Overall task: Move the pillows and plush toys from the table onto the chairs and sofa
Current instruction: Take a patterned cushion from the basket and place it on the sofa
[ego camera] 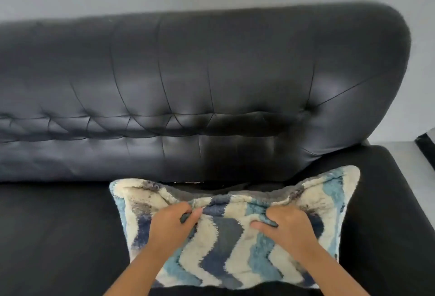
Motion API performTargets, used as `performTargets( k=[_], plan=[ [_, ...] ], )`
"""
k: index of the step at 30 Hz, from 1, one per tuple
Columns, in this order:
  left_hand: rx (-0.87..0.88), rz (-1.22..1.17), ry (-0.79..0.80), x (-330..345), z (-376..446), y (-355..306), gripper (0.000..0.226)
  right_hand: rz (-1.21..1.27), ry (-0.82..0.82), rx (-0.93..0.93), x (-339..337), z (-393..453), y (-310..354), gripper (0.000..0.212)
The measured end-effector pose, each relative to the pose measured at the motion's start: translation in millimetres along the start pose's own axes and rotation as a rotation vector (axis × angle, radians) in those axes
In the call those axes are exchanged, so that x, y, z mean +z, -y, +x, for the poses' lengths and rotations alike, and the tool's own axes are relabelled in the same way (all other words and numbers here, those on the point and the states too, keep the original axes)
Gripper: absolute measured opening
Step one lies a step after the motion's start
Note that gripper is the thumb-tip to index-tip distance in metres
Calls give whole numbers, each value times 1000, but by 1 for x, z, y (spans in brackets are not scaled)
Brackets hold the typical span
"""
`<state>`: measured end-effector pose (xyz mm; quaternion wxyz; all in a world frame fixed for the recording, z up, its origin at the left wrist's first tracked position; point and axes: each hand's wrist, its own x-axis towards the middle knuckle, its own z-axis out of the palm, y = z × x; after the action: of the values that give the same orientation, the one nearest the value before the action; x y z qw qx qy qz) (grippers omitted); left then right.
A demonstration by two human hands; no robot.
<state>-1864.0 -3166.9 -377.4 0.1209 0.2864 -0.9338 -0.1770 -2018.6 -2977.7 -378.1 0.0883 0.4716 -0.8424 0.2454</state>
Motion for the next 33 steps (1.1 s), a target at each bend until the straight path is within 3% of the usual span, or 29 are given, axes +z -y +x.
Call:
performTargets(
  k=[2, 6, 8, 11, 19, 21, 24, 26, 30, 32, 33],
  plan=[
    [48, 41, -6, 30, 31, 21, 80, 1, 34, 13, 34, 18, -17, 54],
    [130, 71, -24, 90, 87, 57, 79, -48, 131, 72, 108, 44, -55, 49],
    [137, 125, 39, 118, 100, 77, 77, -178, 239, 46, 141, 49, -71, 42],
    [66, 288, 242, 147, 97, 104, 82, -358, 394, 156, 171, 46, -93, 78],
    [-90, 326, 478, 188, 96, 116, 105, -323, 582, 382, 203, 38, -117, 97],
    [-101, 407, 570, 202, 96, 116, 111, -348, 695, 415, 217, 39, -127, 105],
    [-119, 417, 693, 209, 93, 117, 111, -348, 879, 443, 221, 41, -130, 95],
    [-48, 382, 514, 208, 87, 124, 108, -265, 819, 437, 218, 38, -130, 97],
    [102, 225, 120, 190, 59, 148, 80, -156, 254, 315, 198, 12, -112, 81],
    [169, 181, 70, 190, 42, 148, 76, -150, 174, 322, 200, -5, -93, 78],
    [141, 201, 128, 197, 35, 149, 77, -164, 189, 339, 207, -16, -88, 77]
  ],
)
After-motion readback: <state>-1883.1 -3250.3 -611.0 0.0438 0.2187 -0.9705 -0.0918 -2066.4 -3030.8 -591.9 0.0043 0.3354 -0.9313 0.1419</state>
